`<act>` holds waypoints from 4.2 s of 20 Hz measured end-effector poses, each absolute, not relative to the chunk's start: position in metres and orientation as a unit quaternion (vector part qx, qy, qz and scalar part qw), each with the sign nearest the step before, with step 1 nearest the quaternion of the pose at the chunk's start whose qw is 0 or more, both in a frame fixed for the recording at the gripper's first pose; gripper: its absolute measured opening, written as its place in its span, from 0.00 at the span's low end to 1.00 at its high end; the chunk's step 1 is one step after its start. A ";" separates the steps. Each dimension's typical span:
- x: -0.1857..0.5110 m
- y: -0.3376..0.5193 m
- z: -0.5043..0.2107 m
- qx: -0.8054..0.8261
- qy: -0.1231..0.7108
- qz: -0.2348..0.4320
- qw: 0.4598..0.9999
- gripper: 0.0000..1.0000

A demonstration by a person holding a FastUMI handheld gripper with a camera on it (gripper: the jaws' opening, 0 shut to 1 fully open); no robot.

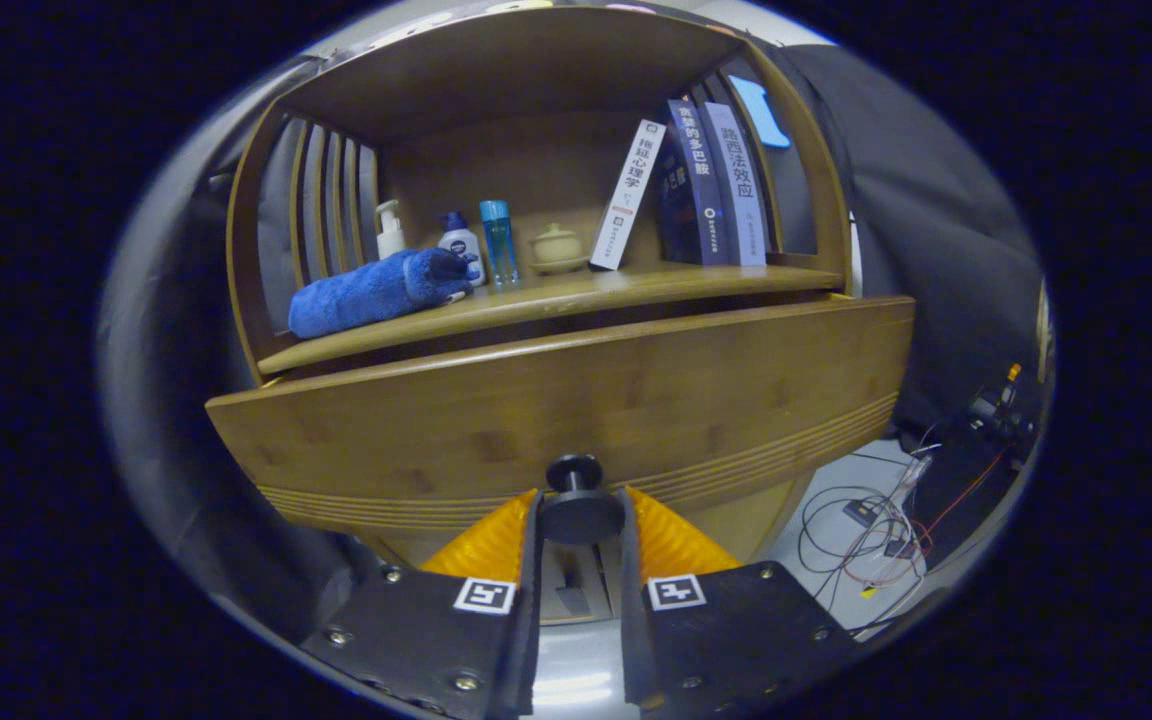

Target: Pull open the drawer, take out the items inside it, and place them on the countertop above the cabinet.

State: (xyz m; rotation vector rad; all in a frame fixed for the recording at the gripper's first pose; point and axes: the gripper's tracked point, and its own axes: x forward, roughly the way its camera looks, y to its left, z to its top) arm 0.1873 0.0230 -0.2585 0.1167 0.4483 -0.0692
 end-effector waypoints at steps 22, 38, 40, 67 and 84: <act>0.110 0.017 -0.254 0.085 0.230 -0.069 0.967 0.34; 0.105 0.026 -0.211 0.066 0.173 -0.044 0.982 0.47; 0.106 0.030 -0.198 0.068 0.163 -0.042 0.983 0.47; 0.247 0.045 -0.176 0.010 0.335 -0.103 0.936 0.54; 0.264 0.016 -0.228 0.001 0.422 -0.096 0.901 0.29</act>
